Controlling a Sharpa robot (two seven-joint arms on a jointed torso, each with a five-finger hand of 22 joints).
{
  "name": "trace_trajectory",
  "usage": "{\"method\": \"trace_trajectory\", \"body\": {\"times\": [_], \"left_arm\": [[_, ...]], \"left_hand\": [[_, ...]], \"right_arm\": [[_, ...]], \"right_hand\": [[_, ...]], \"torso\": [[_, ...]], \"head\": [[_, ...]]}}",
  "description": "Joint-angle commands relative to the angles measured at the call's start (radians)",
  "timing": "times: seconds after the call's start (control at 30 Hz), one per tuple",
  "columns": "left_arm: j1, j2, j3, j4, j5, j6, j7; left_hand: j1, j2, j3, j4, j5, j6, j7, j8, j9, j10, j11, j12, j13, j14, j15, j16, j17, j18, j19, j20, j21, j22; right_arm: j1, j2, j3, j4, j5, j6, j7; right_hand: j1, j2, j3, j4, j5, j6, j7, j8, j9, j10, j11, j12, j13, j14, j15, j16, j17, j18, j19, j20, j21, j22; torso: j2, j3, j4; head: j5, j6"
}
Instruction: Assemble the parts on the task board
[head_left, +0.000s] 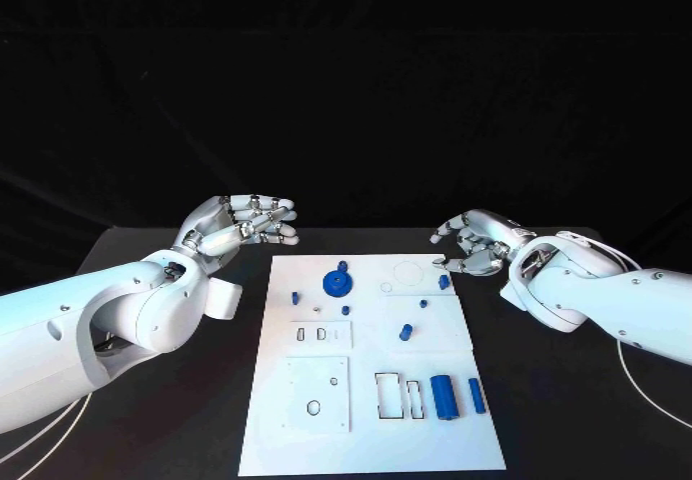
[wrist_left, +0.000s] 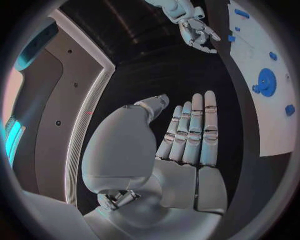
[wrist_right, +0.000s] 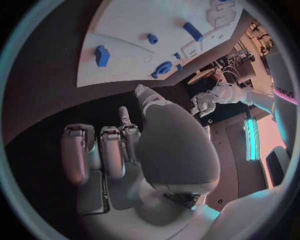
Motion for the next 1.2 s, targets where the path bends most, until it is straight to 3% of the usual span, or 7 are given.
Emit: {"method": "trace_trajectory", "body": {"times": [0.03, 0.23, 0.47, 0.97, 1.2], "left_arm": [[0.0, 0.005, 0.0, -0.003, 0.003, 0.02, 0.007], [-0.001, 0.007, -0.001, -0.008, 0.003, 0.021, 0.007], [-0.002, 0.007, -0.001, -0.012, 0.003, 0.022, 0.008], [-0.002, 0.004, -0.002, -0.015, 0.003, 0.022, 0.007], [-0.002, 0.004, -0.002, -0.015, 0.003, 0.023, 0.006]], "left_hand": [[-0.004, 0.004, 0.002, -0.008, -0.006, -0.004, 0.014, -0.004, -0.001, -0.004, 0.003, -0.006, 0.001, -0.005, -0.001, -0.004, 0.002, 0.01, -0.003, 0.003, 0.006, -0.001], [-0.003, 0.005, 0.003, -0.01, -0.006, -0.004, 0.014, -0.004, -0.001, -0.005, 0.003, -0.005, 0.001, -0.006, -0.001, -0.004, 0.002, 0.011, -0.003, 0.003, 0.006, -0.001], [-0.003, 0.005, 0.003, -0.01, -0.006, -0.004, 0.014, -0.004, -0.001, -0.005, 0.003, -0.005, 0.001, -0.006, -0.001, -0.004, 0.002, 0.011, -0.003, 0.003, 0.006, -0.001], [-0.003, 0.005, 0.003, -0.01, -0.006, -0.004, 0.014, -0.004, -0.001, -0.005, 0.003, -0.005, 0.001, -0.006, -0.001, -0.004, 0.002, 0.011, -0.003, 0.003, 0.006, -0.001], [-0.003, 0.005, 0.003, -0.01, -0.006, -0.004, 0.014, -0.004, -0.001, -0.005, 0.003, -0.005, 0.001, -0.006, -0.001, -0.004, 0.002, 0.011, -0.003, 0.003, 0.006, -0.001]], "right_arm": [[-0.002, -0.013, -0.001, -0.023, 0.073, 0.075, 0.124], [-0.019, -0.024, -0.002, -0.067, 0.078, 0.096, 0.146], [-0.037, -0.014, -0.003, -0.096, 0.079, 0.115, 0.152], [-0.066, 0.001, -0.003, -0.121, 0.077, 0.147, 0.153], [-0.075, 0.017, -0.003, -0.13, 0.076, 0.142, 0.149]], "right_hand": [[0.01, -0.007, -0.001, -0.007, -0.004, -0.002, 0.001, -0.007, -0.001, 0.007, -0.007, -0.004, 0.142, 0.09, -0.003, 0.0, 0.198, -0.007, 0.035, -0.002, -0.002, 0.171], [0.014, -0.011, -0.003, -0.008, -0.004, -0.004, 0.001, -0.009, -0.002, 0.006, -0.007, -0.005, 0.141, 0.09, -0.003, 0.0, 0.198, -0.007, 0.035, -0.002, -0.003, 0.171], [0.029, -0.009, 0.002, -0.013, -0.002, 0.0, 0.0, -0.008, -0.002, 0.007, -0.008, -0.004, 0.142, 0.09, -0.004, 0.001, 0.2, -0.007, 0.035, -0.002, -0.004, 0.171], [0.048, -0.008, 0.013, -0.023, -0.002, 0.01, -0.001, -0.005, -0.002, 0.008, -0.008, -0.002, 0.143, 0.09, -0.005, 0.001, 0.202, -0.007, 0.035, -0.003, -0.004, 0.171], [0.047, -0.007, 0.014, -0.022, -0.003, 0.01, 0.0, -0.005, -0.002, 0.008, -0.008, -0.001, 0.144, 0.091, -0.005, 0.001, 0.202, -0.007, 0.035, -0.003, -0.003, 0.172]], "torso": [[-0.003, 0.0044, -0.0064], [-0.002, 0.0084, -0.0039], [-0.002, 0.004, -0.004], [-0.001, 0.0052, -0.0066], [-0.001, 0.0056, -0.0044]], "head": [[-0.002, 0.001], [-0.003, 0.002], [0.002, -0.002], [0.01, -0.013], [0.01, -0.016]]}}
